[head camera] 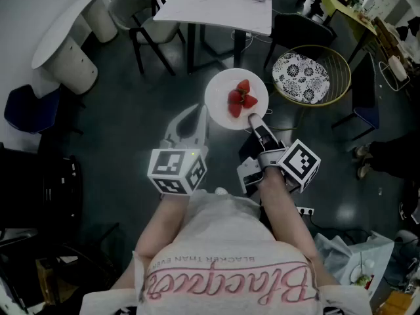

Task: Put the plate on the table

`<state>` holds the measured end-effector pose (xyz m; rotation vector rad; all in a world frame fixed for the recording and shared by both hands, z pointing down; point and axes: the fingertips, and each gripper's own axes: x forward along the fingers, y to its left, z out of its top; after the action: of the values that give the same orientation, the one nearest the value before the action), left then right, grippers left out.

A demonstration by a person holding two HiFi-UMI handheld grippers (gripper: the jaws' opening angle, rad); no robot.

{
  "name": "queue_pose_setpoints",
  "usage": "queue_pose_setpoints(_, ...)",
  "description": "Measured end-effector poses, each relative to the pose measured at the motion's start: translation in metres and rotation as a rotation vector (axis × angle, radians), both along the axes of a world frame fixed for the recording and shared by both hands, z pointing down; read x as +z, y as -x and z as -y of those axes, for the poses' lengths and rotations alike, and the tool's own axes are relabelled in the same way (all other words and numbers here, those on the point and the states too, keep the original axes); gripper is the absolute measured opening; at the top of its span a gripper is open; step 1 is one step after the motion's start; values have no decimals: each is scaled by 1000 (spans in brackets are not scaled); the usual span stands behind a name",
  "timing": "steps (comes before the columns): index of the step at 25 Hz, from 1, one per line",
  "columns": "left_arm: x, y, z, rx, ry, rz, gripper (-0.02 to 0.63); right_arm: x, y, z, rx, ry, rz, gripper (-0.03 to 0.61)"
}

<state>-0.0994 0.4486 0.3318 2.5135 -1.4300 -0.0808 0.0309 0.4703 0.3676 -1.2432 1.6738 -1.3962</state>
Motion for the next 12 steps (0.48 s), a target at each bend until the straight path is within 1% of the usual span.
queue_pose_setpoints(2, 2, -1, -1, -3, -1, 4, 2, -1, 0, 0, -9, -16, 2, 11)
queue_pose_setpoints(6, 1, -9, -2, -12, -9, 12, 2, 4, -8, 1, -23, -1, -17, 11)
queue_pose_setpoints(9, 3, -14, 0, -24, -7, 15, 2, 3, -10, 5, -41, -17, 11, 11)
queue_pose_setpoints(12, 4, -17, 4, -32, -3, 16, 2, 6, -16, 7, -45, -4, 0, 11)
